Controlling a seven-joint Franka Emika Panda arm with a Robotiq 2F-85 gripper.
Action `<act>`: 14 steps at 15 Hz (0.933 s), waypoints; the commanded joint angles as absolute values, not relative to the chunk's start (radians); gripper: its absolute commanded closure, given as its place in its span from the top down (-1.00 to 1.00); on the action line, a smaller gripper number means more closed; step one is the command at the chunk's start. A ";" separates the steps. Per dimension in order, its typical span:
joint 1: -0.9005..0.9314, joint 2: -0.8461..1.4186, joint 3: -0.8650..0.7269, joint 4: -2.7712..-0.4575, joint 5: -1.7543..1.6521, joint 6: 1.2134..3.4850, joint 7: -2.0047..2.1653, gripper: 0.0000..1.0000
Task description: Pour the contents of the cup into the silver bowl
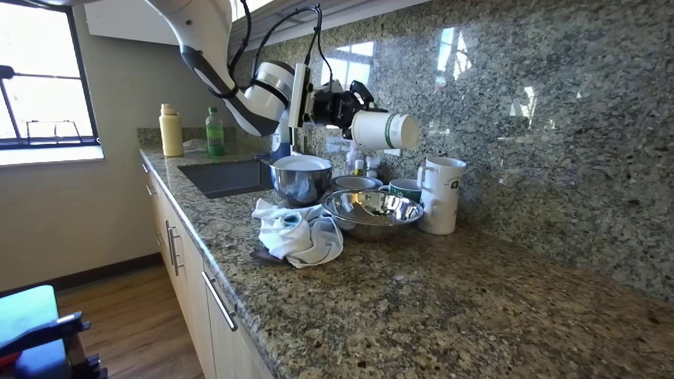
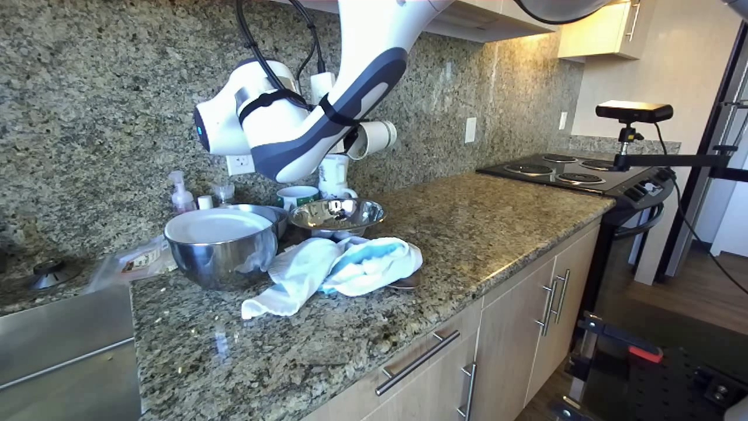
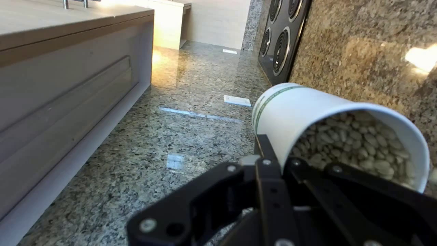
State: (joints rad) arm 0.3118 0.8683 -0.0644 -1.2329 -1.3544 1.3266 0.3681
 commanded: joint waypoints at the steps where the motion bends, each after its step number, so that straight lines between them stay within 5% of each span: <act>1: 0.315 0.879 -0.056 -1.244 -1.425 1.279 0.280 -0.99; 14: 0.305 0.934 -0.043 -1.223 -1.592 1.255 0.174 -0.99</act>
